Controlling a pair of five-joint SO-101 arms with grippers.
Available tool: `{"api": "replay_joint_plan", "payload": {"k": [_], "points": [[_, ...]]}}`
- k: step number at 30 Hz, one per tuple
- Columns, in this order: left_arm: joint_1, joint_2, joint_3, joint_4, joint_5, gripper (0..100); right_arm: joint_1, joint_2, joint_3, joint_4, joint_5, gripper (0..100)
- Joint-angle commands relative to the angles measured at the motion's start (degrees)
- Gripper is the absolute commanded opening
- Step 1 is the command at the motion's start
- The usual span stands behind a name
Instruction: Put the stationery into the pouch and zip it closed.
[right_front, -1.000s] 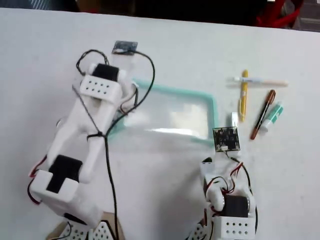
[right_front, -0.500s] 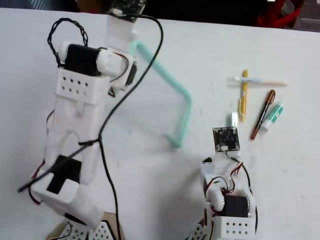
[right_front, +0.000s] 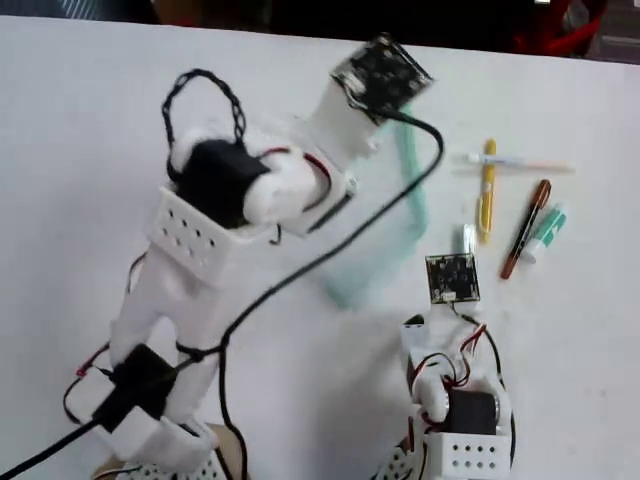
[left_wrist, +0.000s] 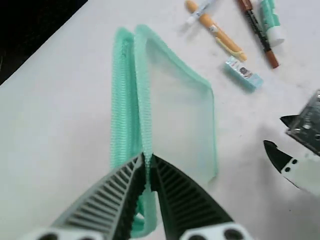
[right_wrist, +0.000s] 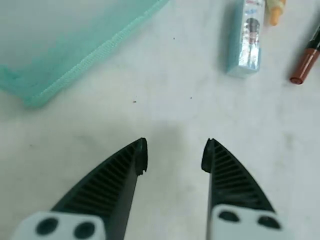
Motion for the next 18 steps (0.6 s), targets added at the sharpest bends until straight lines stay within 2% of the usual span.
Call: {"api": "replay_joint_plan", "payload": {"k": [1, 5, 12, 18], "points": [[5.05, -2.59, 1.85, 0.62, -0.18, 2, 0.4, -0.48, -1.23, 0.22, 0.09, 18.4], [7.78, -4.44, 3.43, 0.53, -0.26, 2, 0.04, -0.48, -1.14, 0.22, 0.09, 18.7], [7.87, -4.88, 7.65, 0.53, -0.09, 2, 0.04, -0.48, -0.79, 0.4, 0.0, 18.6], [9.8, -4.97, 9.49, 0.53, -0.09, 2, 0.04, -0.48, 1.23, 4.79, 0.09, 18.7]]}}
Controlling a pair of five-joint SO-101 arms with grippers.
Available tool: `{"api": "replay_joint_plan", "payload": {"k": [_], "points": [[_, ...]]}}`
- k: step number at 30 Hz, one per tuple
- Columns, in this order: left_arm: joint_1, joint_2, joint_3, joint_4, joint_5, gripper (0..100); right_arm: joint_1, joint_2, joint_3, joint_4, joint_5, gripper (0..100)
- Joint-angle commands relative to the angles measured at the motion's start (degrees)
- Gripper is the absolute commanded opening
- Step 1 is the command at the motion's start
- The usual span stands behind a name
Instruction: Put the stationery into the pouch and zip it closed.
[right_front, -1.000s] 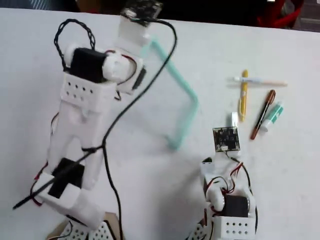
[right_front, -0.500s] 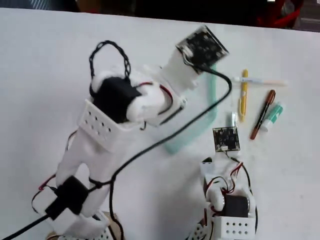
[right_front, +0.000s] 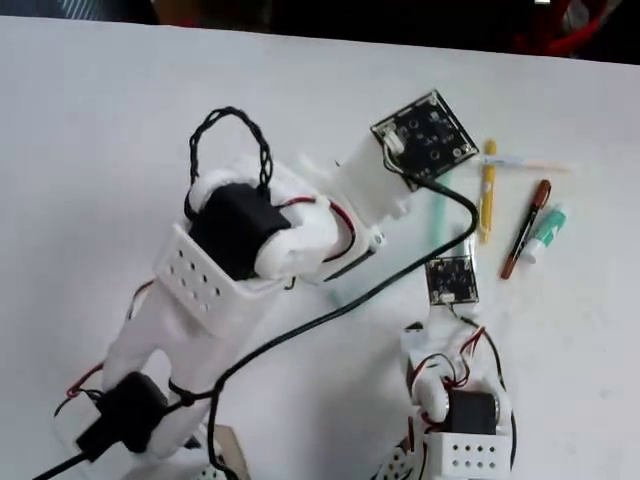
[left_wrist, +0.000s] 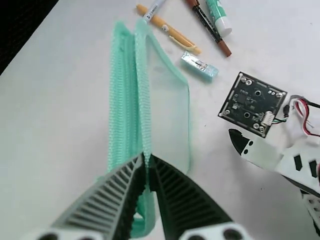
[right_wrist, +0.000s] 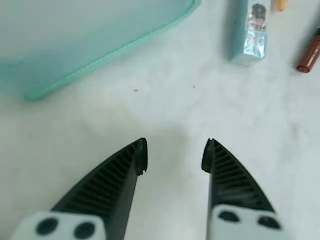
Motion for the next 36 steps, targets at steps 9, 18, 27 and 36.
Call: {"api": "replay_joint_plan", "payload": {"k": [9, 18, 27, 36], "points": [[5.23, 0.4, 1.67, 0.62, 0.0, 2, 5.93, -0.48, -0.7, -7.43, -0.26, 18.7], [2.42, 0.4, 1.76, 0.7, 0.09, 10, 23.78, -0.48, -15.03, -16.66, 4.92, 18.7], [2.42, 0.57, 1.76, 0.7, 0.09, 13, 23.6, -0.48, -8.26, -15.52, 6.33, 18.4], [2.86, 0.92, 1.76, 0.62, 0.0, 13, 19.03, -0.48, -0.09, -21.05, 7.38, 18.4]]}}
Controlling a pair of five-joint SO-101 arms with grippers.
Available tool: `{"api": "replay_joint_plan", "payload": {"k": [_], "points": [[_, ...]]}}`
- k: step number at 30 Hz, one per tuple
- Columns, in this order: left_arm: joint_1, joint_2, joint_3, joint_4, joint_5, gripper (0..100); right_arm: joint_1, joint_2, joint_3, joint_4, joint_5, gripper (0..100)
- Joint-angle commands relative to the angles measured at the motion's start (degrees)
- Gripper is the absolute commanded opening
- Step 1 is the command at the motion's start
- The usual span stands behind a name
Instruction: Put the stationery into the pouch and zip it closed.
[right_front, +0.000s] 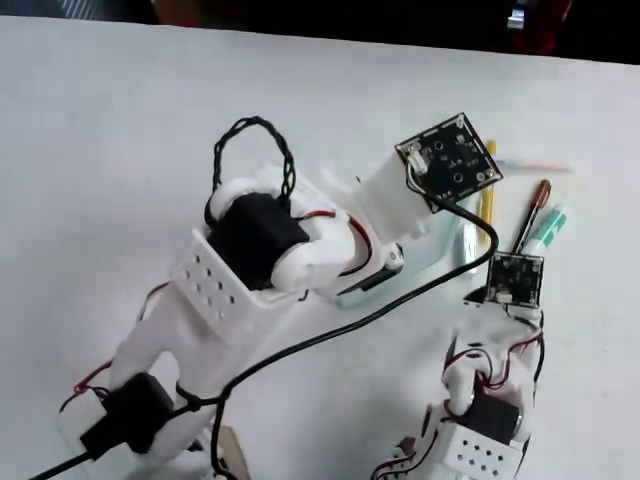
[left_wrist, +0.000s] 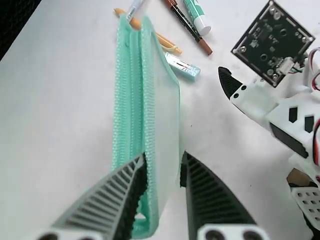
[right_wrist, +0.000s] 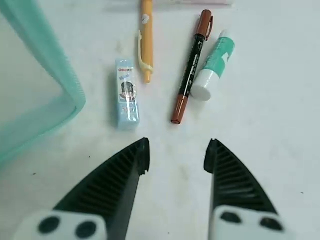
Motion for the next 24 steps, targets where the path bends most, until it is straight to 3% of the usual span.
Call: {"api": "replay_joint_plan", "payload": {"k": [1, 24], "points": [[-0.31, 0.92, 1.41, 0.62, 0.0, 13, -1.45, -0.48, 0.53, -0.31, 0.26, 18.4], [-0.31, 1.01, 1.49, 0.62, 0.0, 13, -1.98, -0.48, 1.14, -0.31, 0.44, 18.4]]}}
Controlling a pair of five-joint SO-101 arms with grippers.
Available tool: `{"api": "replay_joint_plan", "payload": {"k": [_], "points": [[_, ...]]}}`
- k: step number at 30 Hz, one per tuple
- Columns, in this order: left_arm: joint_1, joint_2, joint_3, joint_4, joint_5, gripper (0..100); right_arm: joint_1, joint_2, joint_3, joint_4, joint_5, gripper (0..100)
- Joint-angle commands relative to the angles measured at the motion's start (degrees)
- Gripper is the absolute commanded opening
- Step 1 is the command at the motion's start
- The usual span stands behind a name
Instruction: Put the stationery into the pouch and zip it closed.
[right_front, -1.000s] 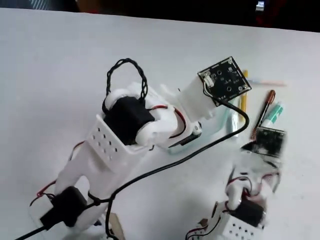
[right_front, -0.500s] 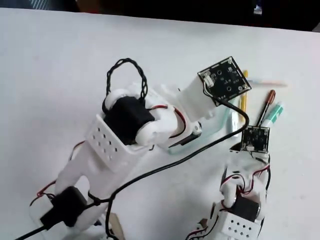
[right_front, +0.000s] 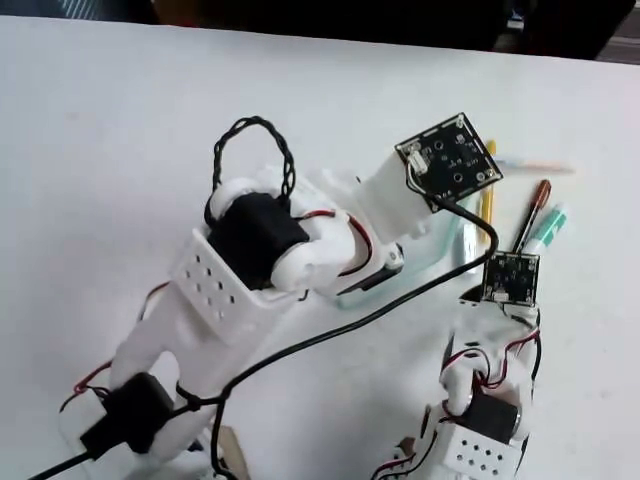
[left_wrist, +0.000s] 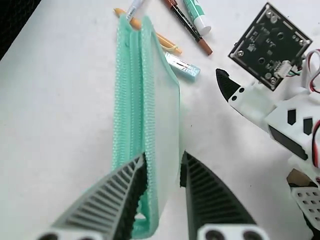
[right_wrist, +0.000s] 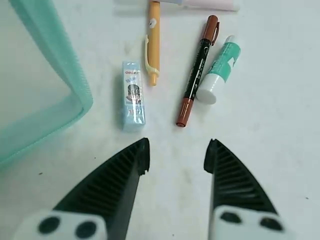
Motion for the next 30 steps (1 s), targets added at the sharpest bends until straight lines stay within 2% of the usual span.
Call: {"api": "replay_joint_plan", "payload": {"k": [1, 18, 26, 30], "points": [[-0.31, 1.01, 1.49, 0.62, 0.0, 13, -0.66, -0.48, 0.35, -0.31, 0.44, 18.4], [-0.31, 1.01, 1.49, 0.62, 0.0, 13, -0.22, -0.48, 0.18, -0.31, 0.53, 18.7], [-0.22, 1.01, 3.6, 0.09, -0.09, 13, 4.62, -0.48, -7.3, 3.38, 0.09, 18.7], [-0.22, 0.66, 8.79, -2.2, -0.26, 13, 4.97, -0.4, -16.88, 3.3, 0.0, 18.7]]}}
